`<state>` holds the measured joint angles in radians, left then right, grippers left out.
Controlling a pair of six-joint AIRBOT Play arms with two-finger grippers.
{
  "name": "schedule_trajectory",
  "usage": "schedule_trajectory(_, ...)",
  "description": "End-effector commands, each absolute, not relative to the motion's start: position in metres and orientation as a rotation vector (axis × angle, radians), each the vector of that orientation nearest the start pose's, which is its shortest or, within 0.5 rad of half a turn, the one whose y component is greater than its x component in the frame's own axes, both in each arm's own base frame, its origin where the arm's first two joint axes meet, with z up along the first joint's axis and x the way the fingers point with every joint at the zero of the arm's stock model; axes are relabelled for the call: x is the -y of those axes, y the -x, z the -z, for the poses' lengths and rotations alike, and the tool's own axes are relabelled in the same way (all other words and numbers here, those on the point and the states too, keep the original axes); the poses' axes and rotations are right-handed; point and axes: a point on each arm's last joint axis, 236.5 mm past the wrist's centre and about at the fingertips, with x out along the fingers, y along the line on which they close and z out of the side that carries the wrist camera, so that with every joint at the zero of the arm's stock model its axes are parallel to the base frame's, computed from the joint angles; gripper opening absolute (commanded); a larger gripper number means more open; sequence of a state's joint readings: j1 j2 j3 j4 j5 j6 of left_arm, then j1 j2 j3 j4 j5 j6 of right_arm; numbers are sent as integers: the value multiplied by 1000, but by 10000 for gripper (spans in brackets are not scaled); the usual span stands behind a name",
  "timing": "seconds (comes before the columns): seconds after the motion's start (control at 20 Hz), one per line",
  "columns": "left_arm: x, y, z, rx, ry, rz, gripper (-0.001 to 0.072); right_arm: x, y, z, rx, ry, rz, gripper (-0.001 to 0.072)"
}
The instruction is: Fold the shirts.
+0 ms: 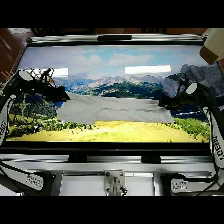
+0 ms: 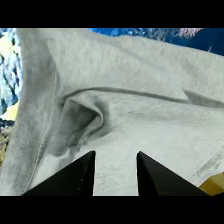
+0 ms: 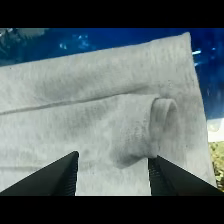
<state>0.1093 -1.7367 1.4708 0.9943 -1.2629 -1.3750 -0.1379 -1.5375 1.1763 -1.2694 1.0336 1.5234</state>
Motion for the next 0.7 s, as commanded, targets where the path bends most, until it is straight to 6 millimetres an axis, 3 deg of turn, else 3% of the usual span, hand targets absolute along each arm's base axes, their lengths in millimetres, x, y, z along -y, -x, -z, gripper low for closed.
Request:
schedule_trajectory(0.0, 71, -437, 47, -1487, 506, 390, 343, 16, -405, 63, -1378, -339, -35, 555)
schedule_trajectory(0.05, 68, -433, 41, -1493, 508, 395, 342, 27, -406, 60, -1361, -357, -12, 556)
schedule_trajectory(0.1, 67, -431, 36, -1491, 506, 399, 339, 37, -406, 61, -1354, -390, 11, 663)
schedule_trajectory(0.25, 69, -432, 22, -1463, 491, 405, 332, 49, -405, 74, -1367, -506, 37, 666)
schedule_trajectory(0.5, 77, -431, 11, -1436, 446, 442, 332, 20, -409, 98, -1410, -583, -63, 666)
schedule_trajectory(0.65, 79, -431, 10, -1433, 451, 448, 332, 1, -401, 108, -1472, -592, -103, 665)
